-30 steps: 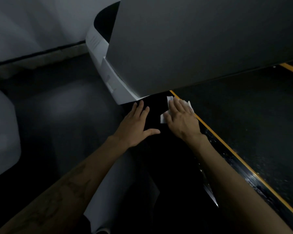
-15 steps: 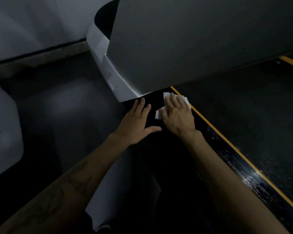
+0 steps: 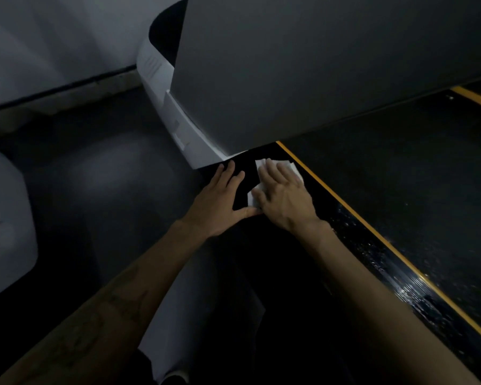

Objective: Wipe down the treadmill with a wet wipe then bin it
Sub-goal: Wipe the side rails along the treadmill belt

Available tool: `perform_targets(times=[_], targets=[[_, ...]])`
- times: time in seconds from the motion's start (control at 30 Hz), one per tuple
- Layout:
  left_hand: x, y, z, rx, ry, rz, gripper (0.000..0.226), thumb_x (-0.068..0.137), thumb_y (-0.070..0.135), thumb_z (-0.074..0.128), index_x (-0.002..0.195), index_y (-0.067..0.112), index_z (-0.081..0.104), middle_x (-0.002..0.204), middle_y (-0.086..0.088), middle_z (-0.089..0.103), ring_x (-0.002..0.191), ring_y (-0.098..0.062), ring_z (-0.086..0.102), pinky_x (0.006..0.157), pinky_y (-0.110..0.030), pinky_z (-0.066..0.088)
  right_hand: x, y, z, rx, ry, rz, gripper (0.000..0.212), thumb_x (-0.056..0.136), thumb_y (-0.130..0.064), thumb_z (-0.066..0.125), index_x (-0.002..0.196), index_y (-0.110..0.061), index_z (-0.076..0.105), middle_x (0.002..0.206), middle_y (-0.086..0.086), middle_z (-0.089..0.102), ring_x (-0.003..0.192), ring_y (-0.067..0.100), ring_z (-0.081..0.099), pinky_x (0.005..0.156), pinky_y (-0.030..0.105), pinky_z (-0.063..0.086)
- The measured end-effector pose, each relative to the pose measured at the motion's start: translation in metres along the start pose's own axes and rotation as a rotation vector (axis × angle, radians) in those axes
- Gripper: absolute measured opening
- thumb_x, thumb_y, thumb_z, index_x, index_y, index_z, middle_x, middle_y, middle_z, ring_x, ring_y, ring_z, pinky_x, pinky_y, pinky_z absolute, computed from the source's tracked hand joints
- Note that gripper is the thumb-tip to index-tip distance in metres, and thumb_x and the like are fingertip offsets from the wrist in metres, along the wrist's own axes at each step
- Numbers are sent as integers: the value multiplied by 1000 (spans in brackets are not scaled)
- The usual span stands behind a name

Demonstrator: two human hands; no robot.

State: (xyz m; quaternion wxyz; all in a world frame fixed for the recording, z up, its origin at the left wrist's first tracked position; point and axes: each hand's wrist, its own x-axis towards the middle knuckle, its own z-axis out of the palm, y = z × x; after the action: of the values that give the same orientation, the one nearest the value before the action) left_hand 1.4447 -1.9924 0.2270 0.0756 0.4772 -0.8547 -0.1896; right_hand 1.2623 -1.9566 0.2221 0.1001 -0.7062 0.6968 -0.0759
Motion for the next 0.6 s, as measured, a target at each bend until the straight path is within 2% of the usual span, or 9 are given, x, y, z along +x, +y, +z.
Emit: perform_targets(times=[0.07,0.2,0.33,0.4,0.53,0.6], targets=[[0,-3,-1,9,-17,15,100,88,67,61,163,16,19,173,-4,-2,159,-19,-7,125,-43,19,-22,-1,-7,25,-21,-58,71,104,-57,26,163,-17,21,172,3,10,159,19,1,129,37,1],[1,-5,0,18,-26,26,104,87,67,64,164,16,17,173,-5,-4,159,-20,-7,125,-43,18,-31,7,-7,14,36,-24,86,91,-68,12,161,-21,29,170,2,19,158,18,10,129,39,10],[1,-3,-1,-11,-34,16,104,86,63,69,164,15,17,173,-5,-3,159,-20,-7,125,-42,18,-5,-14,-2,-26,92,44,68,105,-51,31,159,-10,31,168,11,23,157,23,15,129,38,9],[1,-5,-2,-6,-35,22,103,87,60,70,164,15,17,173,-5,-4,159,-21,-6,125,-43,19,-2,-19,2,-35,91,-2,66,106,-47,31,158,-7,32,168,13,24,157,25,16,128,39,9],[1,-9,-1,27,-21,43,99,90,59,68,163,15,18,173,-6,-2,159,-22,-4,125,-44,21,-27,-4,0,3,36,-144,75,99,-56,19,158,-12,35,168,7,24,157,21,15,129,40,14],[2,-8,0,24,-12,49,97,91,58,66,163,14,18,173,-7,-2,159,-23,-5,125,-44,20,-33,3,-4,24,65,-130,65,105,-50,26,157,-13,38,167,5,27,157,21,18,128,41,17]])
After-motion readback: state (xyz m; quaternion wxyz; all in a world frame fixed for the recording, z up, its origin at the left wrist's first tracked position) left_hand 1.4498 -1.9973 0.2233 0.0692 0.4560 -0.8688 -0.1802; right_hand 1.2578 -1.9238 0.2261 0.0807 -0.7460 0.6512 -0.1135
